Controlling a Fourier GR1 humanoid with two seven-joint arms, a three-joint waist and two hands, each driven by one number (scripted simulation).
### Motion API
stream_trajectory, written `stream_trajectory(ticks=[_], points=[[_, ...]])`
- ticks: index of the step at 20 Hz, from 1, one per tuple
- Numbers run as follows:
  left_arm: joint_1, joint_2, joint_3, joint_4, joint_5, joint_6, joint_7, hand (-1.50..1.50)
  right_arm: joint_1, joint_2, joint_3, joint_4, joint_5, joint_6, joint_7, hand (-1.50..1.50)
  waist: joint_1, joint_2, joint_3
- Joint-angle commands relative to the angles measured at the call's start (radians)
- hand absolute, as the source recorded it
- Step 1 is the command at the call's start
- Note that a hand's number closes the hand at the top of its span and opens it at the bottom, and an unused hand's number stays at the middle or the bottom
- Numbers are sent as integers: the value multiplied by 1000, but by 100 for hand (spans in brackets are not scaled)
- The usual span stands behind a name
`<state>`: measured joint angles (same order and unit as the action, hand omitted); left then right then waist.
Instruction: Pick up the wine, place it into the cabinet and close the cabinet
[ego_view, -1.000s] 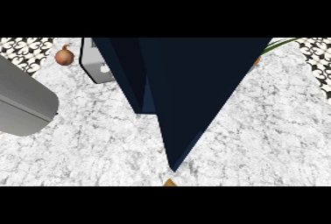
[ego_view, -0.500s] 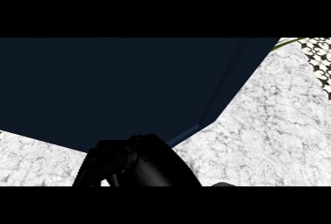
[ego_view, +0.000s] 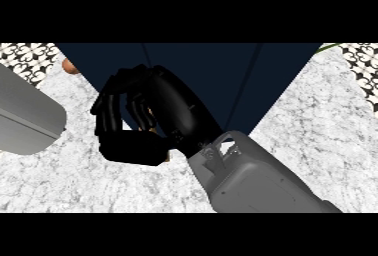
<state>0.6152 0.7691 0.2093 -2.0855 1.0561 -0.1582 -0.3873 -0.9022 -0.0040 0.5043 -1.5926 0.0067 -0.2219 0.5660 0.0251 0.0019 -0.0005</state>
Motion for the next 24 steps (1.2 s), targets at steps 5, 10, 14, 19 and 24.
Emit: stream_trajectory(ticks=[5,10,14,19,24], points=[[-96,-44,-42,-22,-27,53,110,-150,-41,-48,-143,166,10,96,-120,150,-23,-1,1],[-104,-109,-127,-26,-119,55,112,-150,-111,-47,-219,365,14,137,-255,150,-10,2,0],[-186,-112,-165,-28,-127,123,148,-150,-97,-88,-258,435,3,164,-345,150,-12,8,1],[-254,-138,-208,-14,-167,185,156,-150,-99,-154,-298,459,-14,202,-379,150,-26,14,1],[-325,-162,-254,20,-213,225,167,-150,-159,-136,-299,489,-19,208,-355,150,-31,11,0]])
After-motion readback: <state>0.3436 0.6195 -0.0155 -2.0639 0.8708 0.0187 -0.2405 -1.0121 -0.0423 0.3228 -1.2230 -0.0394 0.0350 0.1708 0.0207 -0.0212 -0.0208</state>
